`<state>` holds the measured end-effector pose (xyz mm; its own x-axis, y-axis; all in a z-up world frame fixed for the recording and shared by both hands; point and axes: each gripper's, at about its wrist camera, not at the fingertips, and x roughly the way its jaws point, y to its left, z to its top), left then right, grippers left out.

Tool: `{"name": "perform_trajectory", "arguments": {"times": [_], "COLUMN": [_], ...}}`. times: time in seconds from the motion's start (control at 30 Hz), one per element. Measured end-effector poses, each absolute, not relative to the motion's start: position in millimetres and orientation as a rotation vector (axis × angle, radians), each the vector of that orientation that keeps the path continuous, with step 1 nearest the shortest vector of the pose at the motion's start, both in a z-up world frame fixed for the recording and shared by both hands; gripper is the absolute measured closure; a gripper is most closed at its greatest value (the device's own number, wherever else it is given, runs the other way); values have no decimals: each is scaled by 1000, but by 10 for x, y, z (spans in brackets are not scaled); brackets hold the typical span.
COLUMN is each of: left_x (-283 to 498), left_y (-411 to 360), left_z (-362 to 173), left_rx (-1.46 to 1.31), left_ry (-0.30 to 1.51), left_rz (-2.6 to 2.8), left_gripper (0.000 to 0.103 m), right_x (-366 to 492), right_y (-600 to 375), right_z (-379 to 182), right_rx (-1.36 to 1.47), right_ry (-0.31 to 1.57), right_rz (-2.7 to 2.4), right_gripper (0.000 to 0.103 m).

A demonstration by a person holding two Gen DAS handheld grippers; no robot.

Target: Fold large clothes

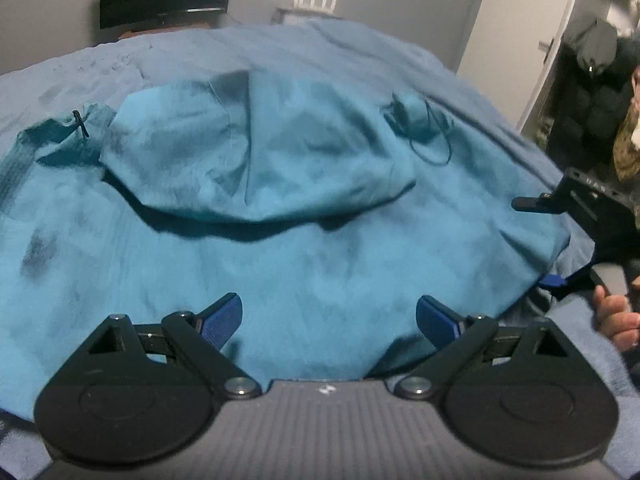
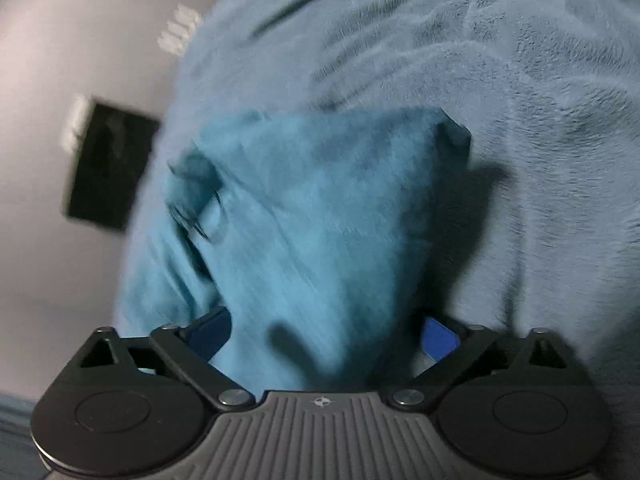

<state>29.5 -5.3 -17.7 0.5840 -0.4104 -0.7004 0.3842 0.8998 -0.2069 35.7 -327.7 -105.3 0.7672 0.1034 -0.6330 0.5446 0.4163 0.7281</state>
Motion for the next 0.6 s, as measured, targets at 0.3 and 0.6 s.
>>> {"name": "perform_trajectory", "arguments": {"times": [0.3, 0.6], "left_x": [426, 1023], "left_y": [25, -164], "left_z": [-130, -155], "left_rx": [-87, -4], "left_ry": [746, 658], "left_rz": [-354, -133], "left_gripper": [8, 8], "right_x": [507, 503], "right_y": [-3392, -3092], "right_z": [-1341, -982], "right_rx": [1250, 1037], "right_ry": [536, 438], "right_rz": [-363, -207], "right_gripper": [39, 85]}}
